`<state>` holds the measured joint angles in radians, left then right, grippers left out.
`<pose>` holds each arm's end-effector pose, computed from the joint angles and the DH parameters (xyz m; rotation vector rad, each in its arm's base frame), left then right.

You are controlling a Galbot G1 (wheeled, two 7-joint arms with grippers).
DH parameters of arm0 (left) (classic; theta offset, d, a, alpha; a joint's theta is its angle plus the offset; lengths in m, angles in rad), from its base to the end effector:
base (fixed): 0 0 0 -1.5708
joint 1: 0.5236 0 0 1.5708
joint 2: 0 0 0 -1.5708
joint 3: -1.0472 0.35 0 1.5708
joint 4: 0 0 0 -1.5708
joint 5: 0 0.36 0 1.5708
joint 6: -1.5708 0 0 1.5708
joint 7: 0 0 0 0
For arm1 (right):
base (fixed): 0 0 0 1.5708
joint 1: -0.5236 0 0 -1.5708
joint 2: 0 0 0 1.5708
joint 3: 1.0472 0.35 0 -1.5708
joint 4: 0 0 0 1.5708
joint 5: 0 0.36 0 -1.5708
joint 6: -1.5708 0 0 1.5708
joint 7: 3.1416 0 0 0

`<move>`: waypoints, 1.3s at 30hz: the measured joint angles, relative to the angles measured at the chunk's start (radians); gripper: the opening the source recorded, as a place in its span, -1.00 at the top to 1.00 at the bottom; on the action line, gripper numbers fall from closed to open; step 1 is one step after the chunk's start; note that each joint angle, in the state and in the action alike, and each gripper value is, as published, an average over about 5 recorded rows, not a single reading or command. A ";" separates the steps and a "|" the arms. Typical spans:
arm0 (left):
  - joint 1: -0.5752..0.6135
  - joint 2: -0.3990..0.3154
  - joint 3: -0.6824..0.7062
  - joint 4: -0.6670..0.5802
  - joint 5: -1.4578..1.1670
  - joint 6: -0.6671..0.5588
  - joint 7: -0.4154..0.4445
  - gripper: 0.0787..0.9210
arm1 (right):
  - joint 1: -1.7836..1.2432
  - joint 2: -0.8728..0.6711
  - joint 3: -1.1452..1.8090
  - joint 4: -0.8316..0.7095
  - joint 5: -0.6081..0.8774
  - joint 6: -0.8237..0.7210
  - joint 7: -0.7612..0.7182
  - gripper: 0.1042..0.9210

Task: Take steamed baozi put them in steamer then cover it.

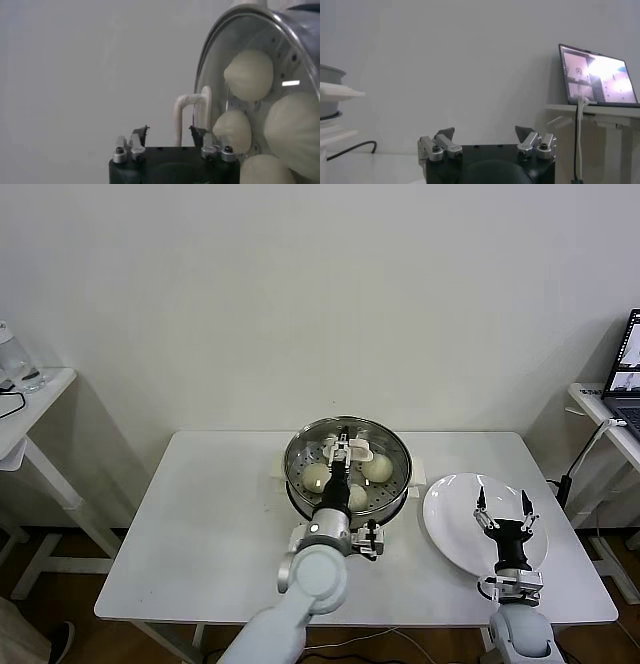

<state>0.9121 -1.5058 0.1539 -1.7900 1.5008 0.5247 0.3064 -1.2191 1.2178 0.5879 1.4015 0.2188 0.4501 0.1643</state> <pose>0.3097 -0.2022 -0.2460 0.2363 2.2216 2.0542 0.2843 -0.1634 -0.4325 0.3419 2.9688 -0.2162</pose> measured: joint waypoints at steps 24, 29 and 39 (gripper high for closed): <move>0.200 0.202 -0.532 -0.095 -1.154 -0.377 -0.306 -0.77 | -0.075 -0.031 -0.042 0.166 0.167 -0.179 -0.017 -0.76; 0.253 0.208 -0.625 -0.030 -1.343 -0.487 -0.293 -0.77 | -0.095 -0.032 -0.043 0.189 0.177 -0.203 -0.017 -0.76; 0.360 0.212 -0.699 0.008 -1.500 -0.607 -0.266 -0.77 | -0.139 -0.015 -0.042 0.231 0.171 -0.222 -0.015 -0.76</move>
<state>1.2718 -1.2938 -0.5448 -1.7816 0.0007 -0.0823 0.0408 -1.3576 1.2031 0.5455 1.6321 0.3895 0.2278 0.1493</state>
